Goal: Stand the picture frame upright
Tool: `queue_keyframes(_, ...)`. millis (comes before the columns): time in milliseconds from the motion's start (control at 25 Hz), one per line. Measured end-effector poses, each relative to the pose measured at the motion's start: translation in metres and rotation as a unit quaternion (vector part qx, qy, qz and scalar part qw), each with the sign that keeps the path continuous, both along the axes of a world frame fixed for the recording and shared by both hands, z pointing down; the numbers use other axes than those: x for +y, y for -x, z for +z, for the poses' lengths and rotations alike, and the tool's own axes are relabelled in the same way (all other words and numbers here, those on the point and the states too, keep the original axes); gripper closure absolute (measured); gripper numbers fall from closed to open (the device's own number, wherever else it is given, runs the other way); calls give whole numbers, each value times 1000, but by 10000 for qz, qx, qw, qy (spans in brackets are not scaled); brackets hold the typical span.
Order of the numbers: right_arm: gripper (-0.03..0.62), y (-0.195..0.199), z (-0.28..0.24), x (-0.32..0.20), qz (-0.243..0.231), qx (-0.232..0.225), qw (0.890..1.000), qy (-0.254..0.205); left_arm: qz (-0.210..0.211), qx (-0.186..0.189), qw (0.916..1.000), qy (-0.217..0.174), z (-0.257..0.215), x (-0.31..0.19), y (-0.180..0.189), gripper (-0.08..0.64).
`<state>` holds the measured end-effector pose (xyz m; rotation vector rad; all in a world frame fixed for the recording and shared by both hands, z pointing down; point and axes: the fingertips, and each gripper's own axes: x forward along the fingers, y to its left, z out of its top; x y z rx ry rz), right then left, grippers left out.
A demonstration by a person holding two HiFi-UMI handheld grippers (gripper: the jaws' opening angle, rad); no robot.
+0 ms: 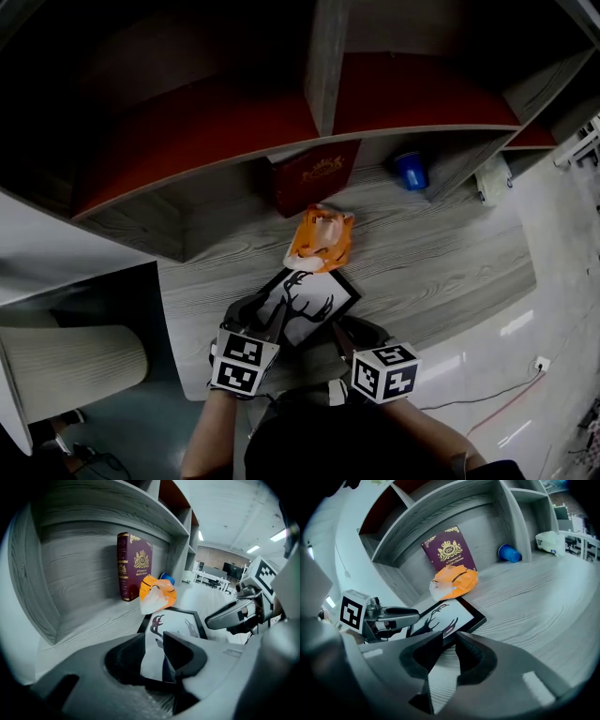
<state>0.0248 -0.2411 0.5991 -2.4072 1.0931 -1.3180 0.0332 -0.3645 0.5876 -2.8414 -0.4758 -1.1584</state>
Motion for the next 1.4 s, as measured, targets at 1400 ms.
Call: queue_keyframes(1400,430,-2,18,-7,1150,-633,9913,29,589,-167,9980,128,24,-17,-19,377)
